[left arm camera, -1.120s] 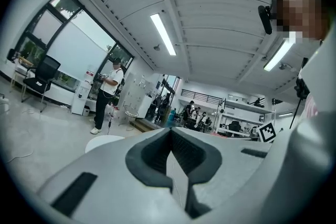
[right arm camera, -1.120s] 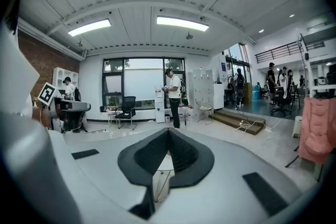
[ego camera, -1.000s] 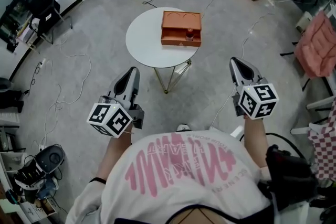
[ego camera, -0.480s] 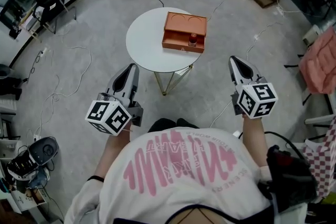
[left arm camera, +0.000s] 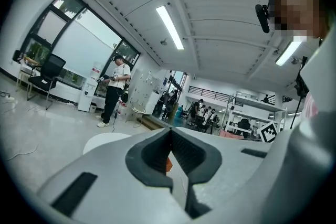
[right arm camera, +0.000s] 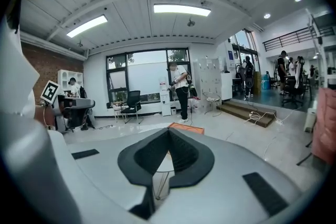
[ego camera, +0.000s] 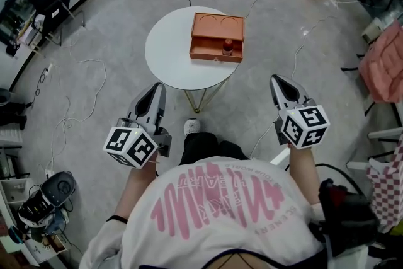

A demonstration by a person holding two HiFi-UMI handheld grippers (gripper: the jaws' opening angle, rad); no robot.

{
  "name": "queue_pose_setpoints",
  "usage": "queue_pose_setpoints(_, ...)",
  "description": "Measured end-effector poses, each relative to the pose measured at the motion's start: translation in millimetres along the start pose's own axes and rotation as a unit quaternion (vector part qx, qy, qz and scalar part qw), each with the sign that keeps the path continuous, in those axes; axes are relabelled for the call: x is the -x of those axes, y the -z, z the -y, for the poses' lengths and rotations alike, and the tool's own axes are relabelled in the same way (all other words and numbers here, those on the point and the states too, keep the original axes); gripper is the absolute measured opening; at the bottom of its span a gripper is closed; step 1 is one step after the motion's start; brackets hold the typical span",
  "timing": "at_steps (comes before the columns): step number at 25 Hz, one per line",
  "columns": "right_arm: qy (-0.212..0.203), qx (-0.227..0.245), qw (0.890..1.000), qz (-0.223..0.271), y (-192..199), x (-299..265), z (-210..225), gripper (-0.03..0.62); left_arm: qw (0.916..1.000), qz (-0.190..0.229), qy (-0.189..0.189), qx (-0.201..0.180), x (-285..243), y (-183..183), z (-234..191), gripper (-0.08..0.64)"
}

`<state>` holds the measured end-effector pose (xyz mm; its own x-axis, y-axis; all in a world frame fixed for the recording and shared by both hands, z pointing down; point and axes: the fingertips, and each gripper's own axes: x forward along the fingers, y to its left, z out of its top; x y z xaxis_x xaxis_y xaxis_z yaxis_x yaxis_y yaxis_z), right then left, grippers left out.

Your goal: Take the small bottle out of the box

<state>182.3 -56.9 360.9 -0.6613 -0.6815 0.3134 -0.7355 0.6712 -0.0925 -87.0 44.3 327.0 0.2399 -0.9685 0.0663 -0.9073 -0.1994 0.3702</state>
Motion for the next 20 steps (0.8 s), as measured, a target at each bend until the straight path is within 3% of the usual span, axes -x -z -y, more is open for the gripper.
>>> queue_pose_setpoints(8,0.023,-0.018,0.999,-0.023,12.1,-37.8,14.6,0.004,0.9989,-0.036,0.013,0.028,-44.7,18.5,-38.8,0.008)
queue_pose_setpoints(20,0.054,-0.031,0.997,-0.038,-9.4,-149.2,18.1,0.005,0.9966,-0.061,0.053,0.02,-135.8,-22.8,-127.4,0.008)
